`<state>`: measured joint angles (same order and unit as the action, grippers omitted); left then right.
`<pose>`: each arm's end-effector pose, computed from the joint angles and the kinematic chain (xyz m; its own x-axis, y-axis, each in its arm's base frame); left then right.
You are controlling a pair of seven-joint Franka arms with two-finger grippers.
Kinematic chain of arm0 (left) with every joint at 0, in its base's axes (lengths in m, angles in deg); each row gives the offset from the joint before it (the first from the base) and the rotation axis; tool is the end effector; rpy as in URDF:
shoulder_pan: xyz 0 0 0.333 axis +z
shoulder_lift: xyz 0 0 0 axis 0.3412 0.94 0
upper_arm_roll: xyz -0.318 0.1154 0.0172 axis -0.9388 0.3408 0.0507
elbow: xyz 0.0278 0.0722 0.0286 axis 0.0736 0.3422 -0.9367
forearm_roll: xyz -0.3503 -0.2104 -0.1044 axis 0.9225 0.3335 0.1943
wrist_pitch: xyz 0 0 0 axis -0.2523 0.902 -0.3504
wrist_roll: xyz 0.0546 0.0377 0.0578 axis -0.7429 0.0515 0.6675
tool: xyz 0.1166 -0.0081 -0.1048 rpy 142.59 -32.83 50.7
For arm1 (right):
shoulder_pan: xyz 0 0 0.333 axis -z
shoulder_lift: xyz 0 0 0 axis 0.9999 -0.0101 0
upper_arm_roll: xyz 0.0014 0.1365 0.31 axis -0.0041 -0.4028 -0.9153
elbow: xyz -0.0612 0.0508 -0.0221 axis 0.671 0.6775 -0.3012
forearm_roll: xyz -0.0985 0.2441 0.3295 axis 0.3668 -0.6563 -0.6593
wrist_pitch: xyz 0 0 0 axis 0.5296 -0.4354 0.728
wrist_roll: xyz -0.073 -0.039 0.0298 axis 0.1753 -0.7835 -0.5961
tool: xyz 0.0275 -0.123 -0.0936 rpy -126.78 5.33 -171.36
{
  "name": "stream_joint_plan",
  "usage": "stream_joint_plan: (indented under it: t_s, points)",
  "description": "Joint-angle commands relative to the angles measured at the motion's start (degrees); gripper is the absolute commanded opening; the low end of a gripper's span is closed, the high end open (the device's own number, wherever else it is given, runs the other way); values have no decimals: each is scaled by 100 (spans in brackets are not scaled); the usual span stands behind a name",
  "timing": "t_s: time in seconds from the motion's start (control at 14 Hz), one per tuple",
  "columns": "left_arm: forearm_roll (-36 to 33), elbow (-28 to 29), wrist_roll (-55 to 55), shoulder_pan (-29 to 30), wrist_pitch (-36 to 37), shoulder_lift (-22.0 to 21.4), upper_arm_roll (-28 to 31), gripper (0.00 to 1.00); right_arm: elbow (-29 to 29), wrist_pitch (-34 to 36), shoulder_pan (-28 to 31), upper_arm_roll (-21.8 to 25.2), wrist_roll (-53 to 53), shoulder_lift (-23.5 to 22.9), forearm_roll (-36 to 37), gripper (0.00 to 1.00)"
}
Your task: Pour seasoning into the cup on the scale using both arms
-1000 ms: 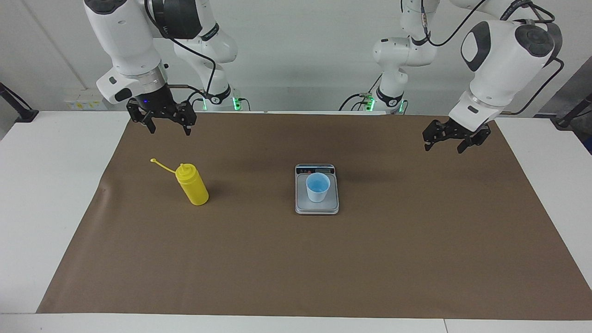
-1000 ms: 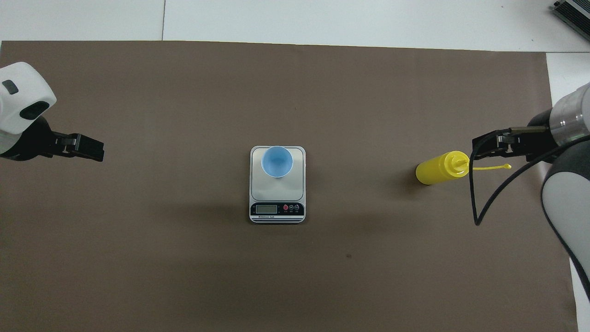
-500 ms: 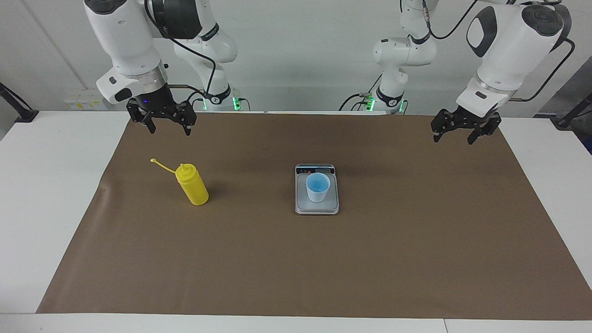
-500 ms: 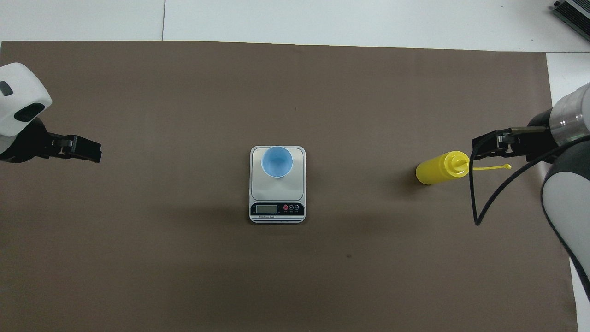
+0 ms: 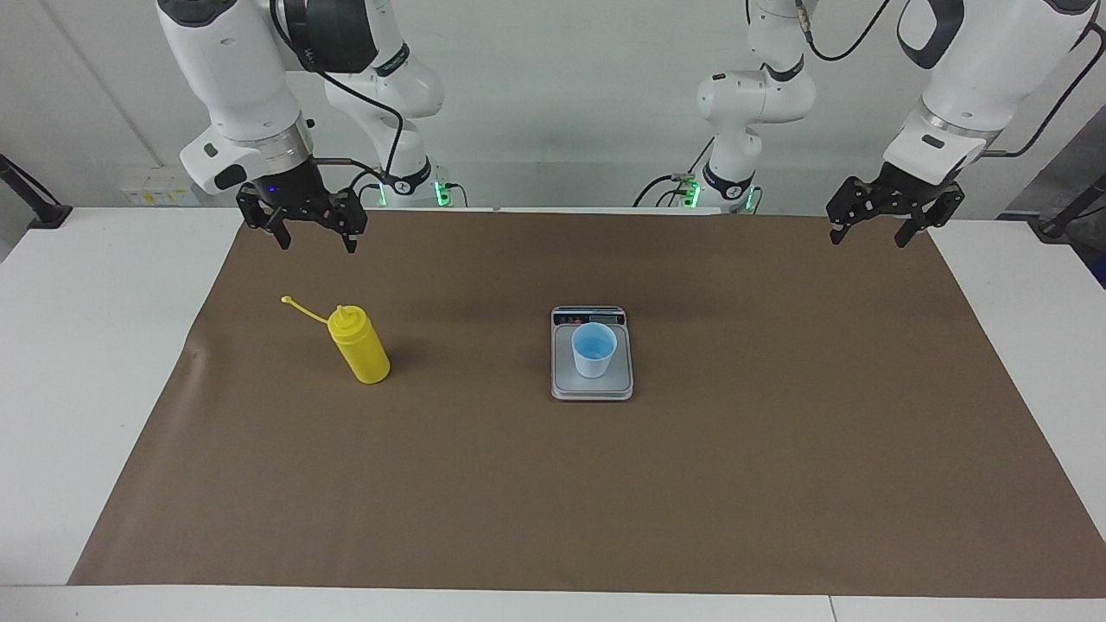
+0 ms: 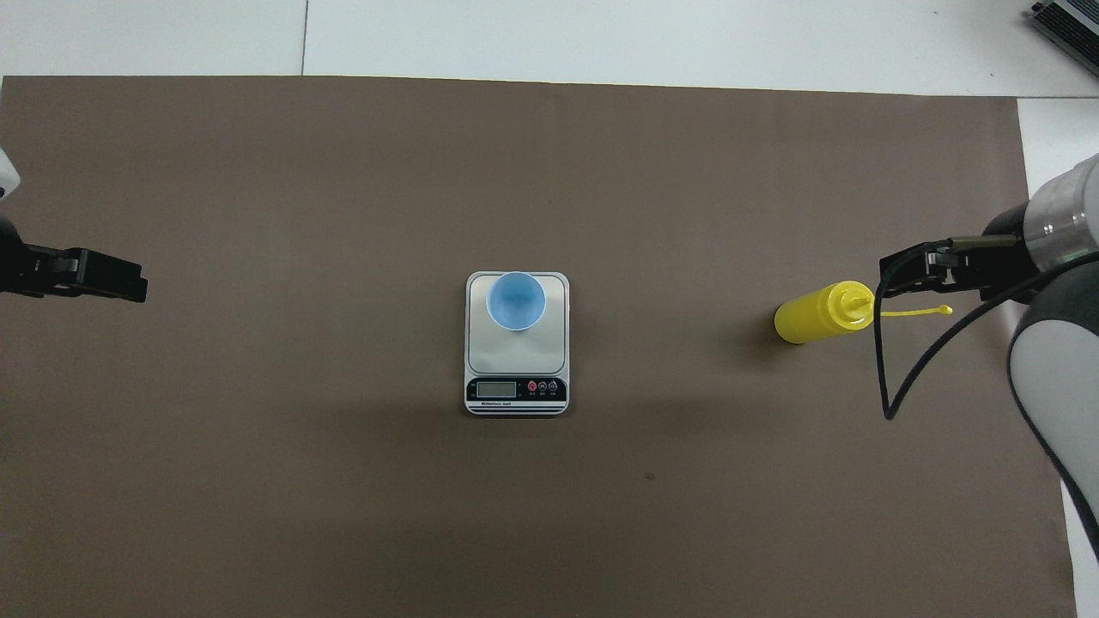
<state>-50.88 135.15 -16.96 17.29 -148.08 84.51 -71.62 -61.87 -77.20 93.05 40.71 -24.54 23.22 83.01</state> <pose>0.5678 -0.0484 0.5971 0.9939 -0.1100 0.0029 -0.1100 -0.9938 0.0146 0.5853 0.0352 0.5772 0.9984 -0.0516 -0.0211 -0.0508 -0.9979 0.0391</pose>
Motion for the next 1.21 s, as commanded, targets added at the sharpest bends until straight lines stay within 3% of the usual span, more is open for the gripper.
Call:
stream_joint_plan:
  t_s: [0.0,0.14,0.36,0.71,0.93,1.14]
  points:
    - [31,111,-18,55,48,-85,-37,100,-151,-43,120,-41,-150,133,-128,100]
    - [75,261,0,72,-66,-155,-37,100,-151,271,286,-23,-168,141,-128,100]
    - [84,270,0,64,-75,-155,-28,100,-142,143,559,-23,120,124,-198,100]
    - [93,262,-9,46,-49,-155,-37,100,-186,19,902,-23,2246,-34,-479,100]
    - [84,253,-18,-15,-49,-155,-28,100,-247,-121,1367,-23,3485,-253,-1111,100]
    - [84,253,-9,46,-49,-155,-19,100,-528,-244,1648,-23,4075,-377,-1681,100]
